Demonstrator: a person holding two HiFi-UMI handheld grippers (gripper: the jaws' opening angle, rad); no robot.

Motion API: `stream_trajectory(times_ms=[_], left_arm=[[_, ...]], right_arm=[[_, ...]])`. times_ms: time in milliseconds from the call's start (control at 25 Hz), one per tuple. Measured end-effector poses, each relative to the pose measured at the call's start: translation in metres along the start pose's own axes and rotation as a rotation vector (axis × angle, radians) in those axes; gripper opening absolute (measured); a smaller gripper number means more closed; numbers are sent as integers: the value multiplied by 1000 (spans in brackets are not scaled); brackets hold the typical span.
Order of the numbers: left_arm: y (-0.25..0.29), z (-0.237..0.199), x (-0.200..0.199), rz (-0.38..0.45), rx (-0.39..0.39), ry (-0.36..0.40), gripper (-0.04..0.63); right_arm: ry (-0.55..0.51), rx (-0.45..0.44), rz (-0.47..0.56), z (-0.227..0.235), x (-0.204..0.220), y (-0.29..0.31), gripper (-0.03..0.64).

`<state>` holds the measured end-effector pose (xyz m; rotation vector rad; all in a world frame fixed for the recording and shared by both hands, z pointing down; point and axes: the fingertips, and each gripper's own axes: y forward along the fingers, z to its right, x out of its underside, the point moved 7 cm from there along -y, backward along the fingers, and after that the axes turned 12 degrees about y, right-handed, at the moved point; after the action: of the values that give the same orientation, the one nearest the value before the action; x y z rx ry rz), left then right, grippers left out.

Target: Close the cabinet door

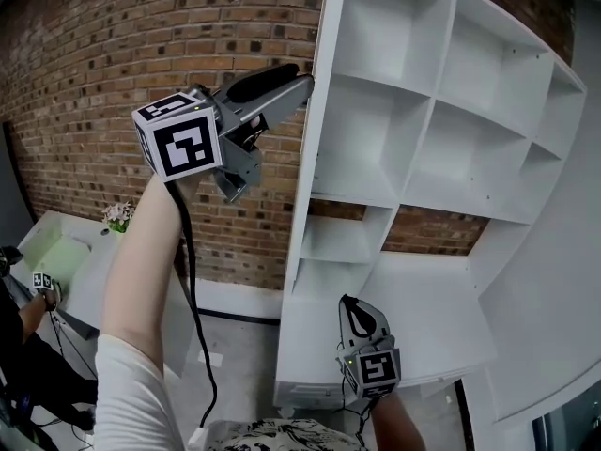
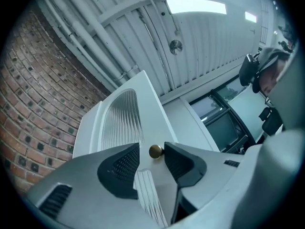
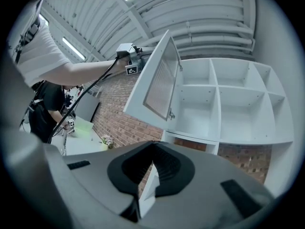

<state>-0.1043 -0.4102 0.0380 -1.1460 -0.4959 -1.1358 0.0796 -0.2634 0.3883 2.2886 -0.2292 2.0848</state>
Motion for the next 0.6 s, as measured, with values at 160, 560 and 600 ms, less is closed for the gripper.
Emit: stream_trajectory(times_ms=[160,560,600], left_arm=[[3,-2,2,2,49,-30,178],[17,12,9,19,81,-108,106],[19,14,9,18,79,-101,106]], right_arm=[[21,-2,-2,6,3,-1,8],[56,17,20,38,0,-1,8],[56,17,18,42,0,0,8]])
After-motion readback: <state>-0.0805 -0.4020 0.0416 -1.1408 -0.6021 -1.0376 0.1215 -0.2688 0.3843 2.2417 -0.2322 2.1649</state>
